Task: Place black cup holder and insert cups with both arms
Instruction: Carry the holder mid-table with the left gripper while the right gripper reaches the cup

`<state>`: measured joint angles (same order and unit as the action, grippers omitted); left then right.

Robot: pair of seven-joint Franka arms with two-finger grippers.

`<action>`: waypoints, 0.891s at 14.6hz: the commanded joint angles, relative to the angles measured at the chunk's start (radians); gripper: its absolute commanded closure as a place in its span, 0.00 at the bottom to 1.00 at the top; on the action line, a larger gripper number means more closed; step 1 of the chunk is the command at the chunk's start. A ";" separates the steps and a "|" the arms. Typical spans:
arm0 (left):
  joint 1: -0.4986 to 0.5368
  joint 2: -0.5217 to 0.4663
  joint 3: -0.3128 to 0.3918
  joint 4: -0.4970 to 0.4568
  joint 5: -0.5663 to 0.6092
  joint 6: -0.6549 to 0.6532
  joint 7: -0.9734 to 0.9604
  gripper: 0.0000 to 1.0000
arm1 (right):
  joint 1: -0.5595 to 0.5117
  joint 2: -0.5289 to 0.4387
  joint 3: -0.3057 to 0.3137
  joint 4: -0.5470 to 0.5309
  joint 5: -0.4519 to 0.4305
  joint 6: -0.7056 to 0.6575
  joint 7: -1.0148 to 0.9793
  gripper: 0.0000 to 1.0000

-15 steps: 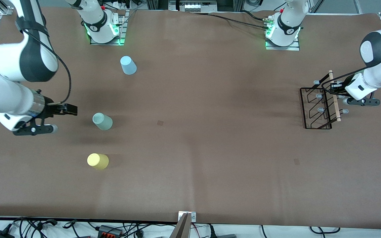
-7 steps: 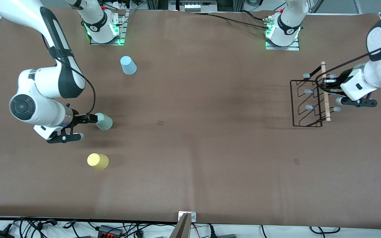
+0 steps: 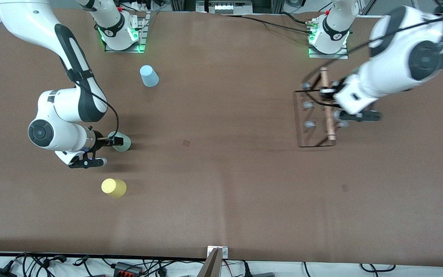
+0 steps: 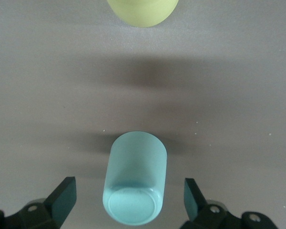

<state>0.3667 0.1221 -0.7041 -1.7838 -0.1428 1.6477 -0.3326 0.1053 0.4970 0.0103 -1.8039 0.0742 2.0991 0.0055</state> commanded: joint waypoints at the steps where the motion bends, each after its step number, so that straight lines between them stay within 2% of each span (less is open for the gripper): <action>1: -0.061 0.115 -0.025 0.112 -0.008 -0.023 -0.080 0.99 | 0.005 0.026 -0.001 -0.008 0.018 0.032 0.034 0.00; 5: -0.169 0.181 -0.025 0.141 -0.005 0.055 -0.224 0.99 | 0.016 0.012 -0.003 -0.031 0.016 0.019 0.039 0.00; 8: -0.238 0.218 -0.022 0.129 -0.001 0.145 -0.319 0.99 | 0.017 -0.017 -0.004 -0.058 0.013 0.024 0.040 0.00; 13: -0.319 0.287 -0.018 0.130 0.035 0.227 -0.351 0.99 | 0.020 -0.034 -0.009 -0.097 0.007 0.029 0.054 0.00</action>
<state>0.0828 0.3756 -0.7234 -1.6939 -0.1304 1.8584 -0.6477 0.1158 0.4969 0.0101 -1.8534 0.0765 2.1119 0.0384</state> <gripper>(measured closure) 0.841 0.000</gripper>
